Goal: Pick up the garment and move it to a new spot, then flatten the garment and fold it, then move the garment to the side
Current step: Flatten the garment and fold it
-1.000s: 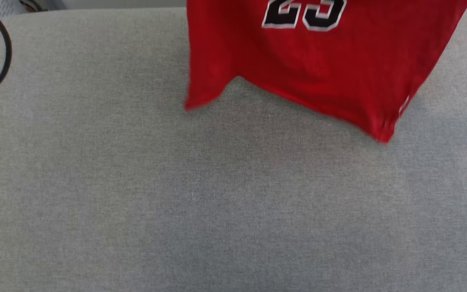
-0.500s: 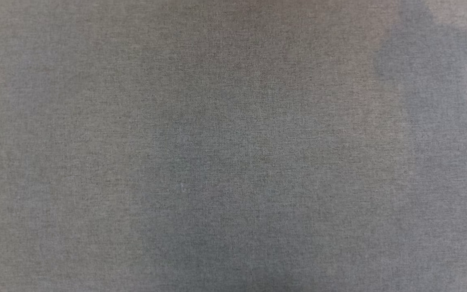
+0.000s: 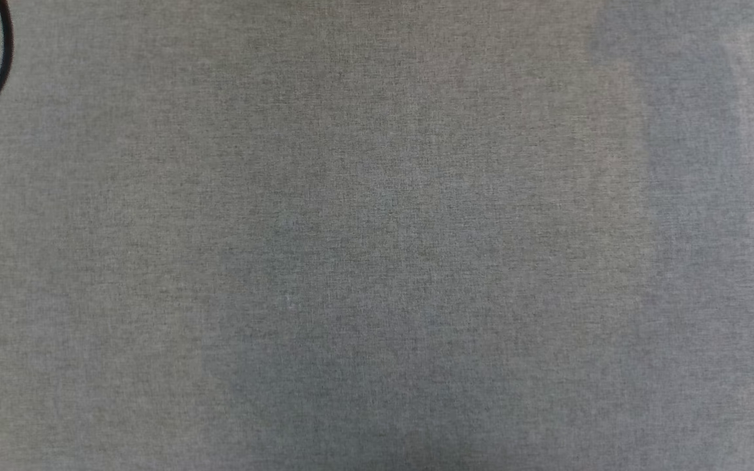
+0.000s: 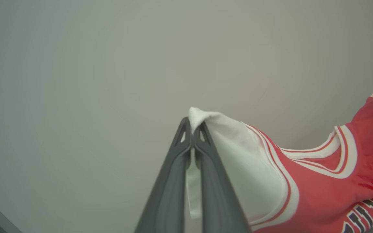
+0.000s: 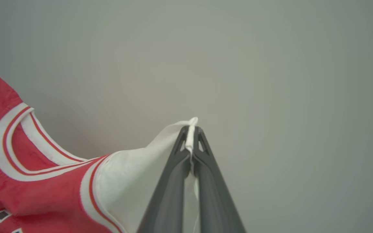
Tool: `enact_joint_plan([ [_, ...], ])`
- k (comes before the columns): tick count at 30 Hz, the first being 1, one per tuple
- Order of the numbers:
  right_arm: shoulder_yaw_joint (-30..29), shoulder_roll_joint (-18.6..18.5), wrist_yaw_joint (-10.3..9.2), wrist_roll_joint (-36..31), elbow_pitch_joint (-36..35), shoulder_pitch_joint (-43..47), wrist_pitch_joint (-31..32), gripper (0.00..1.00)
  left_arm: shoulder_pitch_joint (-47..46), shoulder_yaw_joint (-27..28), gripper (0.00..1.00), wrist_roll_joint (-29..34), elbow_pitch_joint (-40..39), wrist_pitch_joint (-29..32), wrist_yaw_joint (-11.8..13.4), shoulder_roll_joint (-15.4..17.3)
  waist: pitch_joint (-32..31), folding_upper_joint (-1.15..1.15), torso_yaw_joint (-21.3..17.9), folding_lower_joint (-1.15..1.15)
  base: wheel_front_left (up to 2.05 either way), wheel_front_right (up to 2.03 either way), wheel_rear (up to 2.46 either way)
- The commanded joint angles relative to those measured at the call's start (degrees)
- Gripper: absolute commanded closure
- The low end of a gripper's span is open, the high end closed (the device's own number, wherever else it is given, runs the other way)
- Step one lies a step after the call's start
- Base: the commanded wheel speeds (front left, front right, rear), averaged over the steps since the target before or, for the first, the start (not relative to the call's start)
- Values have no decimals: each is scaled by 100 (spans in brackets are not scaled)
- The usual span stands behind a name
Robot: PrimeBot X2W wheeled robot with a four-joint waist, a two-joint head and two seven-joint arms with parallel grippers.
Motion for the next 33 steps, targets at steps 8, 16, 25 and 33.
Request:
enact_joint_plan([
  [8,394,257,-5,631,116,1226,-391,100,1523,-89,100,-321,-304,-212,-16,217,-638,0,-30,-1,0,0,0],
  [16,920,139,-5,1099,-347,2759,-493,100,3457,428,100,-436,-1132,-225,60,474,-1381,0,13,-1,0,0,0],
  [25,1131,-283,-5,1434,-1263,4642,-504,100,6133,1174,100,-525,-2362,-226,498,825,-2054,0,43,-1,0,0,0],
  [33,1043,-783,-5,1668,-1917,6424,-505,100,8227,1761,100,-570,-3037,-227,799,970,-2576,0,98,-1,0,0,0],
])
